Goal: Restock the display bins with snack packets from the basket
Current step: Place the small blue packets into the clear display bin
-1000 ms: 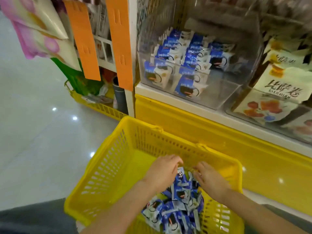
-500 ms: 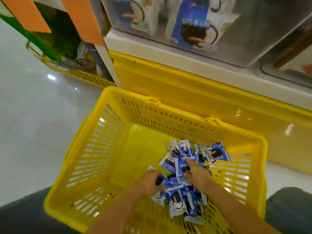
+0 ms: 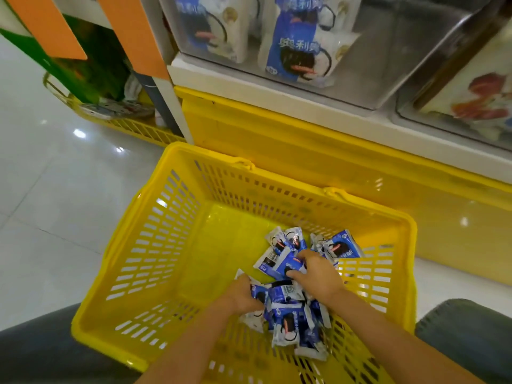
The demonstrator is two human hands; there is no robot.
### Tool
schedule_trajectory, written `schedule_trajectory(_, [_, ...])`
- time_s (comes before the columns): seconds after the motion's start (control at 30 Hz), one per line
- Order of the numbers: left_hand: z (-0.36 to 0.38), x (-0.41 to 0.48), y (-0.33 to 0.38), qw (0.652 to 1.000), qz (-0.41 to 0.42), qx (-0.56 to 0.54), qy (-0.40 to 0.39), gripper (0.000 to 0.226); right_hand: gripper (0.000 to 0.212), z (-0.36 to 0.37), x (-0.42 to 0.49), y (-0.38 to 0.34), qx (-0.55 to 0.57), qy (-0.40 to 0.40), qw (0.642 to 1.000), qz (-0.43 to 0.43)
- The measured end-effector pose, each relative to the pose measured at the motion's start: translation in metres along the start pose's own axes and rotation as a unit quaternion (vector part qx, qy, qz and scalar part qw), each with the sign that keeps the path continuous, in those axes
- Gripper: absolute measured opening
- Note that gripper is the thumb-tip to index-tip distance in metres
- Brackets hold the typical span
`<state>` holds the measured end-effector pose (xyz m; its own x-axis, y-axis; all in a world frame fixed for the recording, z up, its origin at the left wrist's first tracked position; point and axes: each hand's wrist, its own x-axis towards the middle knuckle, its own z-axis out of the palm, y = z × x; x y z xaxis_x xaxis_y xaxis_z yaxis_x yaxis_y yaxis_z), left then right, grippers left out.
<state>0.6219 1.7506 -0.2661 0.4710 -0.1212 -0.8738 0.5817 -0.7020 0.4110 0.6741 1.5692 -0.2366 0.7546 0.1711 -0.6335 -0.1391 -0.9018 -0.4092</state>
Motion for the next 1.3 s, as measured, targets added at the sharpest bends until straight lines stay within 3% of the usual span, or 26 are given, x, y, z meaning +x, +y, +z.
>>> schedule_trajectory(0.1, [-0.011, -0.015, 0.008, 0.989, 0.019, -0.129, 0.067, 0.025, 0.055, -0.014, -0.009, -0.013, 0.097, 0.018, 0.995, 0.004])
schedule_trajectory(0.2, [-0.023, -0.038, 0.022, 0.936, 0.056, -0.327, 0.115, 0.017, 0.049, -0.025, -0.021, -0.026, 0.187, 0.040, 0.982, 0.007])
schedule_trajectory(0.37, [-0.029, -0.070, 0.042, 0.871, 0.099, -0.455, 0.157, 0.007, 0.038, -0.034, -0.044, -0.054, 0.331, 0.062, 0.941, -0.001])
schedule_trajectory(0.47, [-0.031, -0.082, 0.051, 0.850, 0.095, -0.503, 0.125, 0.045, 0.037, -0.029, -0.057, -0.065, 0.345, 0.069, 0.936, -0.005])
schedule_trajectory(0.53, [-0.031, -0.089, 0.053, 0.849, 0.118, -0.505, 0.100, 0.050, 0.028, -0.026, -0.065, -0.069, 0.345, 0.069, 0.936, -0.020])
schedule_trajectory(0.67, [-0.025, -0.095, 0.051, 0.864, 0.158, -0.463, 0.118, 0.045, 0.021, -0.017, -0.076, -0.069, 0.308, 0.058, 0.945, -0.092])
schedule_trajectory(0.83, [-0.030, -0.098, 0.044, 0.862, 0.163, -0.456, 0.150, 0.043, 0.017, -0.007, -0.071, -0.044, 0.280, 0.138, 0.947, -0.078])
schedule_trajectory(1.0, [-0.038, -0.097, 0.027, 0.857, 0.160, -0.463, 0.163, 0.035, 0.037, 0.027, -0.057, 0.003, 0.133, -0.027, 0.990, -0.030])
schedule_trajectory(1.3, [-0.040, -0.094, 0.017, 0.852, 0.150, -0.467, 0.181, 0.037, 0.071, 0.048, -0.047, 0.009, -0.085, -0.181, 0.980, -0.013])
